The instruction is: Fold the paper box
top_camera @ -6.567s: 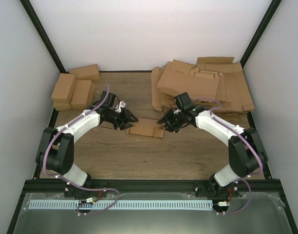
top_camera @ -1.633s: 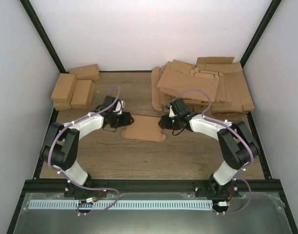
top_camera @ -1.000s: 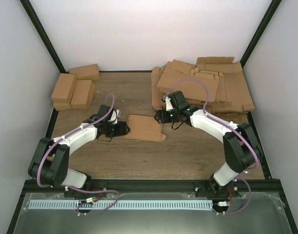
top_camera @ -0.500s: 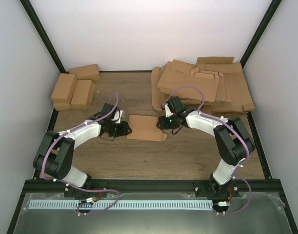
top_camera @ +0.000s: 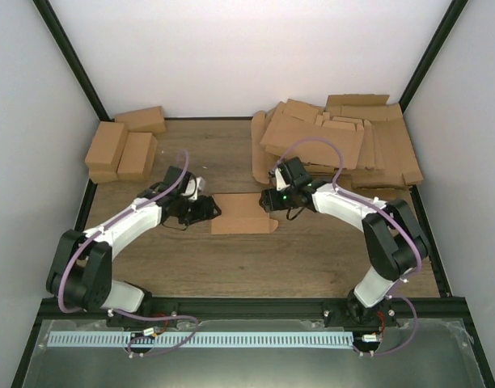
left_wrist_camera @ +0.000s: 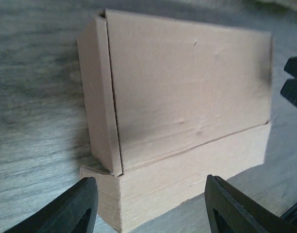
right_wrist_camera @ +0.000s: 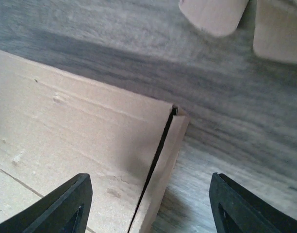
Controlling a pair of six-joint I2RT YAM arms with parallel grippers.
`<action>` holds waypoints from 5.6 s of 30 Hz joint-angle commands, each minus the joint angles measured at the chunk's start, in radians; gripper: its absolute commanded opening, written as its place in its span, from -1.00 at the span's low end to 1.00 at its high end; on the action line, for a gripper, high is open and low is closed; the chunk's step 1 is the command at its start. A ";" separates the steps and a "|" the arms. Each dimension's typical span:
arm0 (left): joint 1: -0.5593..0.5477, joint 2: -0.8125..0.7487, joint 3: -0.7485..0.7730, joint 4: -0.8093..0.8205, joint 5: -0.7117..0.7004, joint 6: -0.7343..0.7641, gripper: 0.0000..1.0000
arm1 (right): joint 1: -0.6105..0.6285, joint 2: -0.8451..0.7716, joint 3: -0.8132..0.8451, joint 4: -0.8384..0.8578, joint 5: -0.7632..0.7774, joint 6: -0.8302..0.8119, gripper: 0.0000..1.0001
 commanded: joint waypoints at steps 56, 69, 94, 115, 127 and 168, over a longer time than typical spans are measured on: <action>0.000 -0.241 0.010 -0.052 0.093 -0.085 0.12 | -0.184 0.406 0.217 0.124 -0.641 -0.111 -0.49; -0.051 -0.111 -0.222 0.480 0.139 -0.334 -0.15 | -0.193 0.419 0.253 0.118 -0.675 -0.130 -0.39; 0.052 0.006 -0.010 0.400 -0.035 -0.086 -0.14 | -0.189 -0.220 0.021 0.031 -0.176 0.027 -0.05; 0.051 0.160 0.062 0.438 0.052 0.009 -0.24 | -0.039 -0.505 -0.359 0.171 -0.102 0.371 0.30; 0.050 0.196 0.067 0.456 0.097 0.008 -0.27 | -0.030 -0.354 -0.366 0.359 -0.117 0.462 -0.02; 0.031 0.193 0.366 0.191 -0.163 0.172 -0.15 | -0.171 -0.117 -0.079 0.040 -0.286 -0.022 -0.26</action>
